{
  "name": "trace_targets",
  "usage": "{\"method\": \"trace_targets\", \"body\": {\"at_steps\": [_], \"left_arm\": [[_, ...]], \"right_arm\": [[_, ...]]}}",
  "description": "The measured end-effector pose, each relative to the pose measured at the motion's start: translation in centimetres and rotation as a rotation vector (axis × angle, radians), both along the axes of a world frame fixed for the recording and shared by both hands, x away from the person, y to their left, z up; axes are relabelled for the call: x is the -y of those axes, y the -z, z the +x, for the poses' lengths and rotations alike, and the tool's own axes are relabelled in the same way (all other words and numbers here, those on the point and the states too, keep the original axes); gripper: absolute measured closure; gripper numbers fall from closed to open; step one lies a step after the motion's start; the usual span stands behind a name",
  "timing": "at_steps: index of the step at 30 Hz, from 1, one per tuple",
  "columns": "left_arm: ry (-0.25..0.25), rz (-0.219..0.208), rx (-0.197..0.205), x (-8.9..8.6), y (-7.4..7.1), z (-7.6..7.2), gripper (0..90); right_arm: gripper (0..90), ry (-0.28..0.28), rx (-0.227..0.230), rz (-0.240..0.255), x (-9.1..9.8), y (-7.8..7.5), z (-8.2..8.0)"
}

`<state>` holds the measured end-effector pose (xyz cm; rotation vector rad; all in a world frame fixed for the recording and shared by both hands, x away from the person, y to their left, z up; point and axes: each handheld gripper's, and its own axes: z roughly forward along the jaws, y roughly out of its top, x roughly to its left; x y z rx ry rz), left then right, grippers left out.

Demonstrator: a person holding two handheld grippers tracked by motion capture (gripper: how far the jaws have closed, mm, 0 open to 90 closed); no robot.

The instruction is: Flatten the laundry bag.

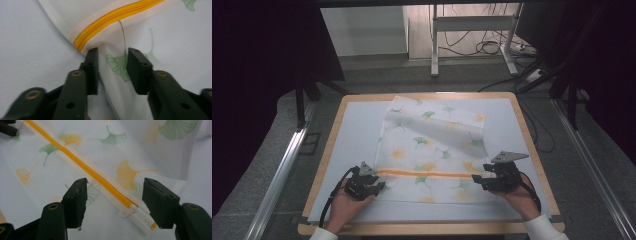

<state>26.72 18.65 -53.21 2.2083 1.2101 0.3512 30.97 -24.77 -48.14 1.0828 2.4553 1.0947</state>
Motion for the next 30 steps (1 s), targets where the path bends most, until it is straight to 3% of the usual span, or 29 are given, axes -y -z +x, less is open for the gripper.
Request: {"method": "trace_targets", "body": {"at_steps": [3,8,9,11,14,15,17,21,22,23,25,26,27,28,29,30], "left_arm": [[0.017,0.000,0.003,0.2,0.0,0.0,79.8],[0.022,-0.018,-0.006,0.0,0.0,0.1,82.3],[0.023,-0.020,-0.007,0.0,0.0,0.1,82.5],[0.024,-0.020,-0.009,0.0,0.0,0.1,82.7],[0.023,-0.022,-0.007,0.0,0.0,0.1,82.9],[0.023,-0.023,-0.008,0.0,0.0,0.1,82.8],[0.025,-0.022,-0.009,0.0,0.0,0.1,82.9],[0.023,-0.019,-0.005,0.0,0.0,0.0,83.0],[0.024,-0.017,-0.005,0.0,0.0,0.0,83.0],[0.024,-0.014,-0.003,0.0,-0.1,0.0,83.1],[0.025,-0.014,-0.002,0.0,0.0,0.0,83.1],[0.026,-0.013,-0.001,0.0,0.0,0.0,83.2],[0.026,-0.013,-0.001,0.0,0.0,0.0,83.2],[0.027,-0.014,0.000,0.0,0.0,0.0,83.2],[0.027,-0.014,0.000,0.0,0.0,0.0,83.2],[0.028,-0.014,0.001,0.0,0.0,0.0,83.3]], "right_arm": [[36.5,0.021,-0.011,-0.026,0.3,0.3,0.0],[35.5,0.061,-0.038,-0.056,1.1,0.9,0.0],[34.1,0.087,-0.069,-0.061,1.5,1.4,0.1],[33.5,0.083,-0.092,-0.054,1.8,1.7,0.0],[31.9,0.058,-0.103,-0.050,1.9,1.7,-0.9],[28.9,0.046,-0.102,-0.076,1.6,1.6,-2.1],[26.7,0.070,-0.121,-0.111,1.6,1.9,-3.1],[27.8,0.079,-0.155,-0.148,1.5,2.8,-3.7],[30.8,0.081,-0.134,-0.162,1.3,2.9,-3.9],[41.7,0.083,-0.108,-0.202,1.0,2.8,-3.9],[44.7,0.081,-0.088,-0.227,0.8,2.8,-4.0],[57.1,0.070,-0.080,-0.229,0.5,2.7,-4.0],[57.1,0.070,-0.080,-0.229,0.5,2.7,-4.0],[66.6,0.060,-0.079,-0.227,0.2,2.7,-4.1],[66.6,0.060,-0.079,-0.227,0.2,2.7,-4.1],[75.9,0.058,-0.077,-0.226,0.1,2.7,-4.0]]}}
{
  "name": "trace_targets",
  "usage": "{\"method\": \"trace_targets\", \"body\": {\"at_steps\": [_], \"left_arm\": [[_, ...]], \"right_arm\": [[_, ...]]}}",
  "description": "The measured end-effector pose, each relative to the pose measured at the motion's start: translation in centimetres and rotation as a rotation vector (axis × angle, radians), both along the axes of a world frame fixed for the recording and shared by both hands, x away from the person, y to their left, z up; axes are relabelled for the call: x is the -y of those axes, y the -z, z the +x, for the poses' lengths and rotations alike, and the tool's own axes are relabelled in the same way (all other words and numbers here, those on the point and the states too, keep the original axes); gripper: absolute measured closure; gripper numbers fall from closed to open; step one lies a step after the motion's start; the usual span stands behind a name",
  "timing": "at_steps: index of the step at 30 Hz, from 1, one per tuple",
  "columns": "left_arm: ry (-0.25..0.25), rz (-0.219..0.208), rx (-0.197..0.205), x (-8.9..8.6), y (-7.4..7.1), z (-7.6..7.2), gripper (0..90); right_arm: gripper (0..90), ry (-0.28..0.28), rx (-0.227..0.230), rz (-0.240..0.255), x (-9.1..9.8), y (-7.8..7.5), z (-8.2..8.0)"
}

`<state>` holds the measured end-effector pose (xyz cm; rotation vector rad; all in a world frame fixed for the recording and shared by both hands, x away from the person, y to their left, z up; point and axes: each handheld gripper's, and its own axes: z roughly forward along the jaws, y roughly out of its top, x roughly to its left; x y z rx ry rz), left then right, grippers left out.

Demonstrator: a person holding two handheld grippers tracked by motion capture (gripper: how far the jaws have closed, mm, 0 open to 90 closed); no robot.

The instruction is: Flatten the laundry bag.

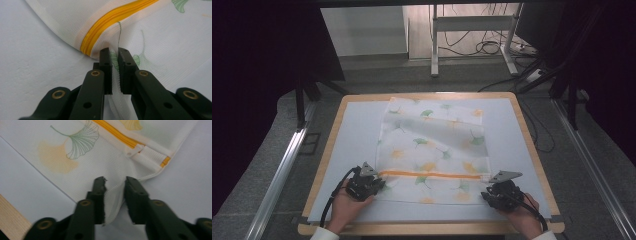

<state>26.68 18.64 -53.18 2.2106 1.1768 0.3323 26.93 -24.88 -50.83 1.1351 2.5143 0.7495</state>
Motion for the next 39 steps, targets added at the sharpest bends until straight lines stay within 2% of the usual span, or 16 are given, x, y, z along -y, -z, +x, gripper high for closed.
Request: {"method": "trace_targets", "body": {"at_steps": [1,2,4,7,10,12,13,15,16,20,23,27,28,32,35,39], "left_arm": [[0.000,0.000,0.000,0.0,0.0,0.0,83.3],[0.001,0.000,0.000,0.0,0.0,0.0,83.4],[0.004,-0.002,0.000,0.0,0.0,0.0,83.5],[0.005,-0.004,-0.002,-0.1,-0.1,-0.1,83.7],[0.010,-0.004,0.001,-0.3,-0.3,-0.3,84.0],[0.009,-0.028,0.003,-1.0,-0.7,-1.3,84.2],[0.009,-0.028,0.003,-1.0,-0.7,-1.3,84.2],[0.007,-0.054,0.004,-1.5,-0.8,-2.4,84.1],[0.012,-0.052,0.004,-1.6,-0.8,-3.0,84.2],[0.023,-0.043,0.000,-1.9,-0.5,-4.9,84.0],[0.020,-0.032,0.005,-1.9,-0.6,-4.6,83.9],[0.007,-0.014,0.004,-1.9,-0.5,-3.1,84.0],[-0.005,-0.015,-0.001,-2.2,-0.5,-2.1,84.0],[-0.016,-0.020,-0.004,-2.5,-0.5,-1.4,84.0],[-0.012,-0.016,0.006,-2.7,-0.6,-1.9,83.9],[-0.020,-0.030,0.004,-3.3,-0.5,-2.8,83.3]], "right_arm": [[75.9,0.000,0.000,0.000,0.0,0.0,0.0],[82.8,0.001,-0.003,0.011,0.1,0.0,0.2],[86.4,-0.006,-0.009,0.026,0.2,0.0,0.3],[87.3,-0.017,-0.006,0.024,0.2,0.0,0.2],[87.7,-0.037,-0.024,0.056,0.3,-0.3,0.1],[87.8,-0.074,-0.031,0.113,0.4,-1.0,-0.9],[87.8,-0.074,-0.031,0.113,0.4,-1.0,-0.9],[87.7,-0.106,-0.033,0.144,0.5,-1.2,-1.6],[87.8,-0.129,-0.048,0.153,0.4,-1.1,-2.7],[87.6,-0.142,-0.044,0.152,0.4,-1.0,-3.5],[87.6,-0.128,-0.039,0.146,0.1,-0.9,-2.5],[87.7,-0.120,-0.031,0.137,-0.6,-1.0,-0.9],[87.7,-0.116,-0.026,0.133,-1.0,-1.1,0.1],[87.7,-0.107,-0.020,0.130,-1.4,-1.0,1.3],[87.7,-0.116,-0.020,0.132,-1.4,-1.0,1.1],[87.7,-0.146,-0.023,0.157,-1.2,-1.2,-0.3]]}}
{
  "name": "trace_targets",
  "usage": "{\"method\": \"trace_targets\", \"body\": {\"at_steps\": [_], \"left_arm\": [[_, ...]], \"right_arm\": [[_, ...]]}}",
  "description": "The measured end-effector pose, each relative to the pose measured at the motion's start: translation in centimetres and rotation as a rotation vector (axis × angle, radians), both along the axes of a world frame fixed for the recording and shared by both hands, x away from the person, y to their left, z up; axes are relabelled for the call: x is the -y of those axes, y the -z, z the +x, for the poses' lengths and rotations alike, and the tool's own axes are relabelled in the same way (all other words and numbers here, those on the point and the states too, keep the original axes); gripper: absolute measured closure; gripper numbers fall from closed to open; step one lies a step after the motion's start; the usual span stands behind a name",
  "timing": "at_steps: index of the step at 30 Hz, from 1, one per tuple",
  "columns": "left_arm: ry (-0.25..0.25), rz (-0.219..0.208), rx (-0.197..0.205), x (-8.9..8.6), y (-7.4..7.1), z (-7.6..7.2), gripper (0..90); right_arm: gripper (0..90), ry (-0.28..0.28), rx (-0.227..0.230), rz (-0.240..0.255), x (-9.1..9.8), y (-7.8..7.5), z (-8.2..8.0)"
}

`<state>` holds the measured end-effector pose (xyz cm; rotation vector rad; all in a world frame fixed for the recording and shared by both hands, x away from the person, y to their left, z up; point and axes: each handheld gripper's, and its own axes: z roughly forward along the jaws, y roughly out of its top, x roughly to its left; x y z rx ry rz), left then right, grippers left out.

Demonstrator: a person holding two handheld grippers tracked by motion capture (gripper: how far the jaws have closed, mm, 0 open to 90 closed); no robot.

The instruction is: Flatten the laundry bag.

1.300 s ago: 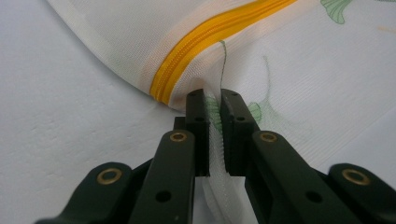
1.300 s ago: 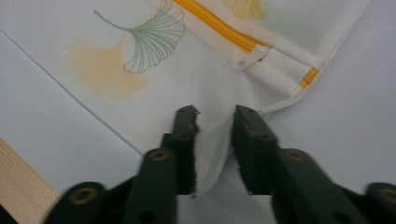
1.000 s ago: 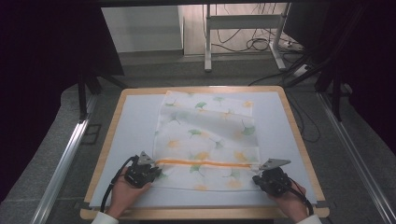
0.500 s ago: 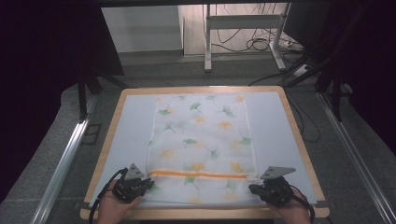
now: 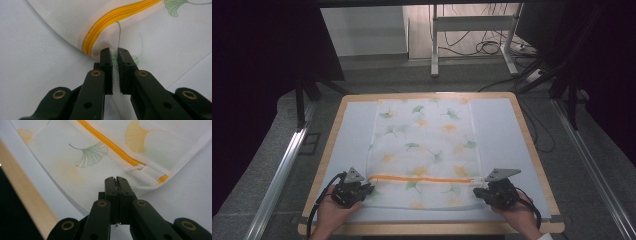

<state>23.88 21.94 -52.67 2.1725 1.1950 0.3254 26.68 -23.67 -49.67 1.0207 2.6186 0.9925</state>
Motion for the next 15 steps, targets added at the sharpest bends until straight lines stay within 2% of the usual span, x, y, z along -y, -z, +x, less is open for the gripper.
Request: {"method": "trace_targets", "body": {"at_steps": [4,10,12,13,14,15], "left_arm": [[-0.007,-0.016,-0.003,-0.36,0.28,-0.03,81.8],[0.012,0.003,0.015,0.00,0.41,0.06,77.4],[0.018,-0.002,0.023,-0.12,0.37,-0.09,70.5],[0.022,-0.005,0.025,-0.17,0.34,-0.18,70.5],[0.022,-0.008,0.027,-0.20,0.28,-0.31,62.4],[0.022,-0.008,0.038,-0.23,0.21,-0.44,53.3]], "right_arm": [[87.0,-0.013,0.008,-0.011,-0.29,0.13,-0.38],[86.5,0.004,0.004,-0.030,-0.18,0.57,-0.07],[86.3,0.010,0.003,-0.036,-0.10,0.60,-0.12],[85.8,0.011,0.000,-0.037,-0.07,0.59,-0.14],[83.6,0.011,-0.001,-0.039,-0.01,0.60,-0.14],[77.7,0.012,0.000,-0.050,0.00,0.60,-0.18]]}}
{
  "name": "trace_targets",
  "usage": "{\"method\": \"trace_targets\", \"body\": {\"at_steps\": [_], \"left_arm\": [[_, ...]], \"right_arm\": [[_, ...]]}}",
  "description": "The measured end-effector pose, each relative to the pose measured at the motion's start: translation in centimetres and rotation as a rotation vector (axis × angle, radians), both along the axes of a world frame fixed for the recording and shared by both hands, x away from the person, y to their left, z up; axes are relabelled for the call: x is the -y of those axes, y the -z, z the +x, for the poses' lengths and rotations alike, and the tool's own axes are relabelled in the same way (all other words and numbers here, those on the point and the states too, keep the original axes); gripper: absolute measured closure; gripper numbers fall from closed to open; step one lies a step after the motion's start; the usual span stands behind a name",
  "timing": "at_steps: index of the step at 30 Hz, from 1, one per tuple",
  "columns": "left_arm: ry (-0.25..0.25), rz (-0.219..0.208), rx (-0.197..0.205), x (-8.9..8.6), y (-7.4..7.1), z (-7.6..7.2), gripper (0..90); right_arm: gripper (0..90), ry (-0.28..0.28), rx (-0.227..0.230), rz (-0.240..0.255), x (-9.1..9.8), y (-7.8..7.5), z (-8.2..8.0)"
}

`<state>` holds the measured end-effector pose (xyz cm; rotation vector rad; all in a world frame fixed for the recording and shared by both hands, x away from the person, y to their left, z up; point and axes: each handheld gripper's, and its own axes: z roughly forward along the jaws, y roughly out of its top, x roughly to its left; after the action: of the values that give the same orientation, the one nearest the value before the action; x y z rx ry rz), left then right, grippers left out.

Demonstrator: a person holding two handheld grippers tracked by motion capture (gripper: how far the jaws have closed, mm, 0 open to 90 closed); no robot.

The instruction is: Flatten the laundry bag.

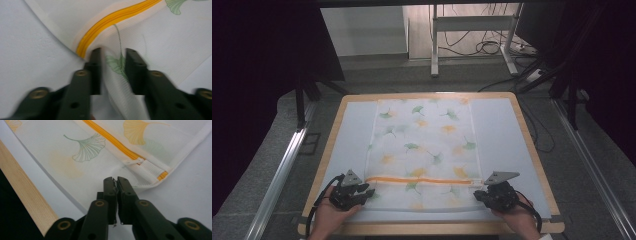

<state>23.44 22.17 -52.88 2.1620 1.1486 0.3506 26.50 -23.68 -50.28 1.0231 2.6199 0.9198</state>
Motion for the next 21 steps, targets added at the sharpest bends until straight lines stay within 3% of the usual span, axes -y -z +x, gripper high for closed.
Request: {"method": "trace_targets", "body": {"at_steps": [1,2,3,6,12,14,16,21], "left_arm": [[0.000,0.000,0.020,-0.1,-0.3,-0.3,47.9],[-0.012,-0.008,0.060,-0.2,-0.9,-0.7,33.0],[-0.012,-0.008,0.060,-0.2,-0.9,-0.7,29.8],[-0.032,-0.016,0.127,-0.1,-2.1,-0.9,22.8],[-0.014,-0.013,0.166,1.9,-2.9,0.1,21.1],[0.002,0.001,0.171,2.8,-3.2,0.4,21.1],[0.009,0.006,0.174,3.5,-3.4,0.9,21.2],[0.031,-0.018,0.178,5.1,-4.1,2.1,21.7]], "right_arm": [[71.3,0.000,0.004,-0.007,0.0,0.0,-0.1],[55.8,0.006,0.013,0.009,0.0,-0.3,-0.1],[55.8,0.006,0.013,0.009,0.0,-0.3,-0.1],[38.3,0.028,0.076,0.053,0.0,-1.2,0.2],[28.6,0.073,0.125,0.088,0.3,-1.5,2.0],[28.6,0.078,0.129,0.103,0.4,-1.5,2.4],[29.9,0.083,0.118,0.150,0.5,-1.7,3.3],[30.9,0.080,0.117,0.164,0.3,-1.9,3.7]]}}
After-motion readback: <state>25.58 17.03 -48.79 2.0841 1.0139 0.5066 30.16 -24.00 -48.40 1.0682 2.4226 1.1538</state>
